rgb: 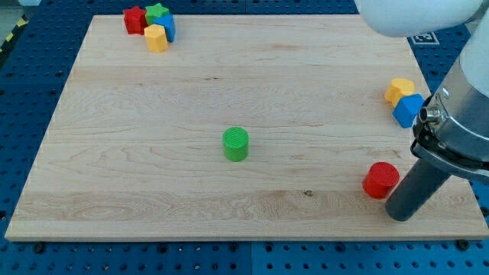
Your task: Move red circle to the center right
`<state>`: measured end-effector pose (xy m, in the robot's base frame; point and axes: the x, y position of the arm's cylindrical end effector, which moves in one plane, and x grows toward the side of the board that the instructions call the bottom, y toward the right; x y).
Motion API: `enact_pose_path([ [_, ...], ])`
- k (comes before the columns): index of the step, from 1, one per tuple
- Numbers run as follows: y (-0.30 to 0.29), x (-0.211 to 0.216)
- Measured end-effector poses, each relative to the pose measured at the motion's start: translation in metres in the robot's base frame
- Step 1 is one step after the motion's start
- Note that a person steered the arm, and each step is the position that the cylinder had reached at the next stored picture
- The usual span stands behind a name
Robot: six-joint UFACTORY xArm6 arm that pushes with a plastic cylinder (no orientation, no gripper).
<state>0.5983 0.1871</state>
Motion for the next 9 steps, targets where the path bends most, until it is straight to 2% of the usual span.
enact_pose_path([
  [2,-0.009,-0.009],
  [6,-0.016,-0.071],
  [9,-0.053,-0.105],
])
